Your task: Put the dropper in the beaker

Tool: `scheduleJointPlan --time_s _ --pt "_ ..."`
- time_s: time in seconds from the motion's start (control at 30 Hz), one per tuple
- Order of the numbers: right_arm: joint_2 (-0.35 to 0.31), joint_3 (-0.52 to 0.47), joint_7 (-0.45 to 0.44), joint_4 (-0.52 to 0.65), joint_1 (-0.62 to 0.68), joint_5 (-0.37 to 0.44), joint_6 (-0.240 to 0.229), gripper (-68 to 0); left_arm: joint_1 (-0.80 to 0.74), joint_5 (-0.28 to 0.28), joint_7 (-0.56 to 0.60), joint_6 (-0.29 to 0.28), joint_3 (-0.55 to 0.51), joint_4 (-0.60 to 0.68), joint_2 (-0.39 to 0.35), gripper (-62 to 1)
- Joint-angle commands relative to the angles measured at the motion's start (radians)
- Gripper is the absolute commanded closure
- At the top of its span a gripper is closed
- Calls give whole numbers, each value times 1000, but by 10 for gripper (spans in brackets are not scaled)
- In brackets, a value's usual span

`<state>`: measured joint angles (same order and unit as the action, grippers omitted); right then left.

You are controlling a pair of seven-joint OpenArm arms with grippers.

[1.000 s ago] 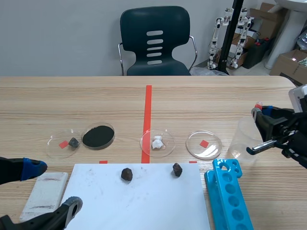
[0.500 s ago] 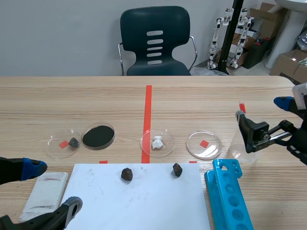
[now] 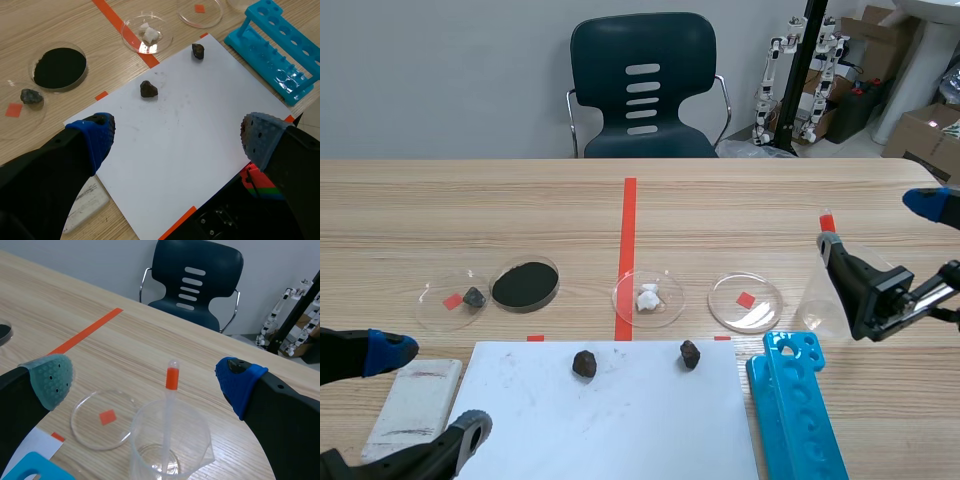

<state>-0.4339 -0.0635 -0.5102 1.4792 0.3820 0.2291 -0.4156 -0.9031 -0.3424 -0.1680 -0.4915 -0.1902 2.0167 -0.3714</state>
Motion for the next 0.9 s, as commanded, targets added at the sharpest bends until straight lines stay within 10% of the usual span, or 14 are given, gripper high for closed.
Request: scheduleJointPlan --time_s 0.0,0.87 --pt "-24 -7 -21 23 6 11 0 -593 -8 -14 14 -2 -2 27 5 -527" --pt "-60 -7 -19 37 25 11 0 -593 -8 -14 14 -2 -2 27 5 -527"
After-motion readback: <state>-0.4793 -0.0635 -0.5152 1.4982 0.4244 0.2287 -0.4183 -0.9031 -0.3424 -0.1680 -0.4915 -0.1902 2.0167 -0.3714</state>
